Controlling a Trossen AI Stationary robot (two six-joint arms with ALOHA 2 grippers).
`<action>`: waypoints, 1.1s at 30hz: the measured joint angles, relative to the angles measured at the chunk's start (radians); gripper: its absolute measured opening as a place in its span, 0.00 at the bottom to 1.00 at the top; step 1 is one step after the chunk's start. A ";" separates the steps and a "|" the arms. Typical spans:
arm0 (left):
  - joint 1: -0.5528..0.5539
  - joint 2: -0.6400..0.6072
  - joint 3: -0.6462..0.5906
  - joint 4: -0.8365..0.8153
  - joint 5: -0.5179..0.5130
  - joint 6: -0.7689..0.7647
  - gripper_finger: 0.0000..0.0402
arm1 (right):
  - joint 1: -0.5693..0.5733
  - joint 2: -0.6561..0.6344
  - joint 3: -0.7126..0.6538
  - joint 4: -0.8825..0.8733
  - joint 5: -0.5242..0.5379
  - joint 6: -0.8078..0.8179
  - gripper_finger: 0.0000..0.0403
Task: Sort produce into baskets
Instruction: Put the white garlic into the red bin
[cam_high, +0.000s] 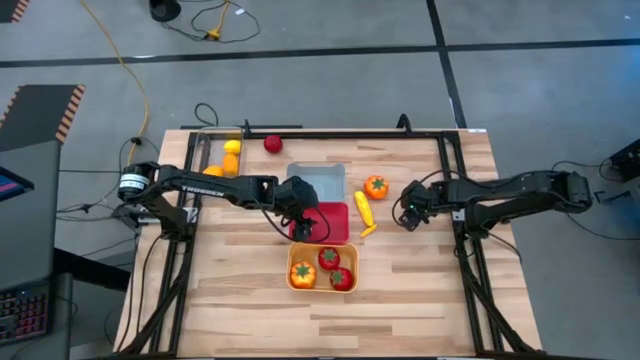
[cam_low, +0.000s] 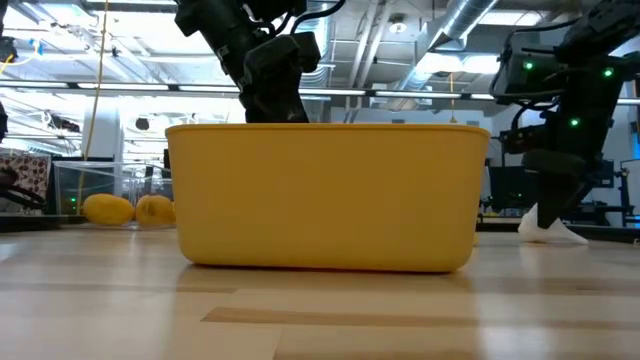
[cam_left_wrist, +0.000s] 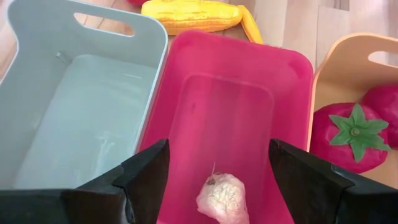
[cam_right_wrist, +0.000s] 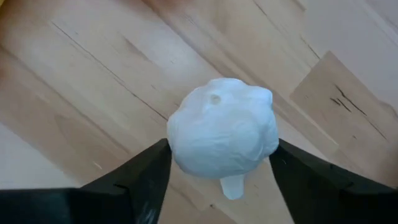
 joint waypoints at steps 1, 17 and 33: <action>0.000 0.000 0.000 0.000 0.000 0.000 0.65 | 0.000 0.000 -0.003 0.004 0.001 0.000 0.71; 0.017 -0.019 0.010 -0.024 -0.002 0.027 0.65 | 0.000 0.000 0.016 0.082 -0.009 -0.004 0.58; 0.098 -0.029 0.196 -0.204 -0.015 0.187 0.65 | 0.083 -0.001 0.235 0.240 -0.015 -0.094 0.58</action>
